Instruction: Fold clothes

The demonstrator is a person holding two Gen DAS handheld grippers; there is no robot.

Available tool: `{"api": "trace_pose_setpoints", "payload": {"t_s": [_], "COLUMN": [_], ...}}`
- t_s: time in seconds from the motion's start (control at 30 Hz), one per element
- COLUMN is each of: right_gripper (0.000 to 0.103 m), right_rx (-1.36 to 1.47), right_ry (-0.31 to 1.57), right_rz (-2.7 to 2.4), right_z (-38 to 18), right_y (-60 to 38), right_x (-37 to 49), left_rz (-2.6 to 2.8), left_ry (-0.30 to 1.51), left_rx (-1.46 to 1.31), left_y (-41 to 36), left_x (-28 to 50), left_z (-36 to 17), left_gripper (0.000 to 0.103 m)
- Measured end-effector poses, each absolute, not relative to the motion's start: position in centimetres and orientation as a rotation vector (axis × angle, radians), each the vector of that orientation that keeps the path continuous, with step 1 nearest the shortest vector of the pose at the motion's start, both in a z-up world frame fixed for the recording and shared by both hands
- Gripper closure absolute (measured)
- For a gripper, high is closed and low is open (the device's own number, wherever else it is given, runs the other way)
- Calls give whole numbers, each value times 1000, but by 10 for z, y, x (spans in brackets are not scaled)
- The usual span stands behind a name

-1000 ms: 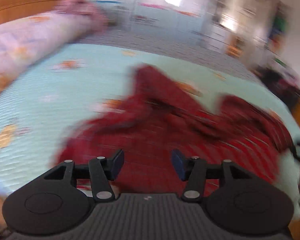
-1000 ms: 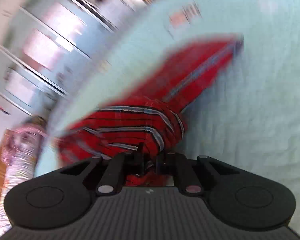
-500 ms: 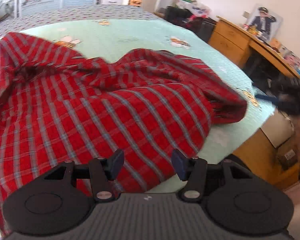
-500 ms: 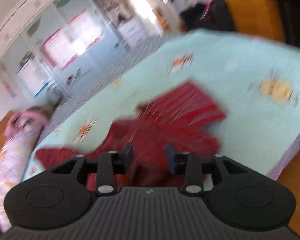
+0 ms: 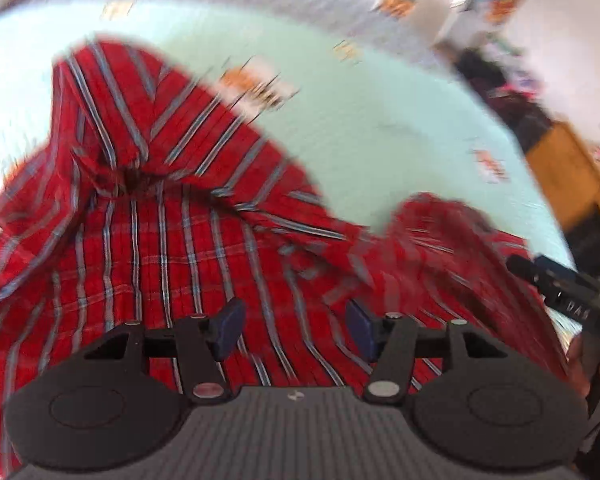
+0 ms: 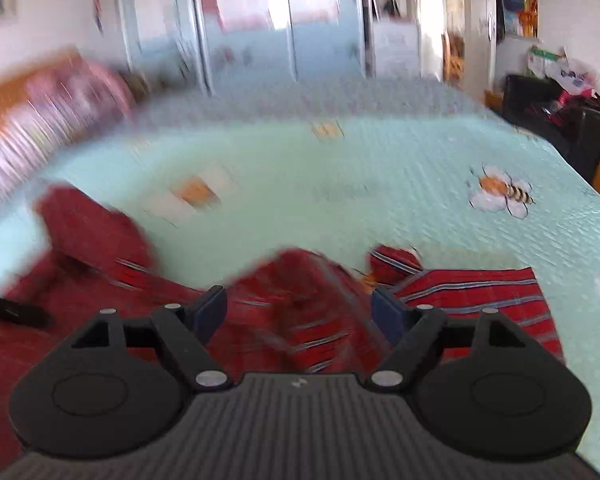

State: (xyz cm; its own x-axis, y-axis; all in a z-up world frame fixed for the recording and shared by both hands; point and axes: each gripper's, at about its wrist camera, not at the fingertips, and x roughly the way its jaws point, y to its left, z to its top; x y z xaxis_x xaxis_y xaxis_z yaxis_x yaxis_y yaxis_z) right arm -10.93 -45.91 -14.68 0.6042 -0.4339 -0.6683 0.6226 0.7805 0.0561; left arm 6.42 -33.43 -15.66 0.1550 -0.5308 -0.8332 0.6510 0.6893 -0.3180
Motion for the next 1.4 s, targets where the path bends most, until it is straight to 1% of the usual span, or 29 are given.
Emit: {"api": "trace_pose_setpoints", "payload": {"t_s": [0.07,0.1,0.13,0.17,0.2,0.23,0.27,0.3,0.4,0.47,0.5,0.53,0.57,0.6,0.63,0.67,0.7,0.73,0.8,0.87,0.9,0.93,0.97,1.1,1.17,1.23,1.4], "right_gripper": [25,31,45,56,84,92,96,98,98,98,98,94,90,72,53,50,51,50,50,49,47,43,43,43,42,41,36], "right_rx": [322,328,335,341,339,338,337,338,302,293,290,295,317,344,377,413,413,395,337,312,331,363,421,703,810,875,947], "right_ry": [785,817,848,880,904,902,889,859,696,546,467,384,328,287,290,315,327,334,367,399,407,413,420,421,398,399,446], "right_rz": [-639,-636,-634,-631,-630,-629,-629,-635,-722,-788,-819,-843,-858,-870,-874,-875,-864,-849,-801,-766,-754,-745,-740,-700,-666,-635,-584], "right_z": [-172,-182,-192,-202,-207,-205,-201,-192,-132,-82,-56,-35,-20,-7,-3,-4,-10,-19,-46,-75,-89,-103,-116,-163,-180,-189,-201], "right_y": [-478,-481,-485,-488,-488,-491,-496,-504,-536,-565,-580,-594,-605,-616,-622,-625,-618,-605,-566,-524,-506,-488,-473,-416,-384,-357,-315], "right_x": [-90,-85,-81,-76,-75,-75,-75,-74,-73,-74,-75,-77,-77,-77,-76,-75,-76,-78,-87,-109,-124,-140,-157,-221,-247,-260,-247], "left_rz": [-789,-767,-754,-745,-753,-772,-793,-817,-847,-835,-828,-822,-817,-811,-778,-740,-705,-708,-731,-787,-830,-870,-901,-1000,-1021,-1002,-809], "left_ry": [1181,1197,1214,1232,1235,1218,1174,1102,877,802,776,755,768,797,872,950,1017,1037,1028,1000,983,966,944,826,802,811,952], "left_rx": [152,157,142,120,93,72,62,54,32,-121,-194,-241,-277,-312,-340,-338,-323,-295,-172,-88,-57,-22,17,121,142,157,125], "left_y": [-360,-371,-380,-387,-394,-402,-411,-420,-456,-466,-470,-473,-475,-476,-477,-475,-471,-467,-455,-429,-414,-398,-380,-304,-268,-235,-172], "left_x": [84,91,99,107,114,120,124,130,150,176,191,205,220,234,248,253,255,250,223,185,164,139,114,15,-21,-41,-46], "left_z": [-179,-188,-195,-202,-205,-202,-192,-176,-105,-61,-43,-29,-25,-24,-32,-46,-61,-74,-92,-102,-106,-107,-107,-102,-102,-108,-140], "left_gripper": [45,46,46,52,85,103,103,103,103,102,97,97,87,60,47,40,41,42,45,45,45,45,45,45,43,43,43]}}
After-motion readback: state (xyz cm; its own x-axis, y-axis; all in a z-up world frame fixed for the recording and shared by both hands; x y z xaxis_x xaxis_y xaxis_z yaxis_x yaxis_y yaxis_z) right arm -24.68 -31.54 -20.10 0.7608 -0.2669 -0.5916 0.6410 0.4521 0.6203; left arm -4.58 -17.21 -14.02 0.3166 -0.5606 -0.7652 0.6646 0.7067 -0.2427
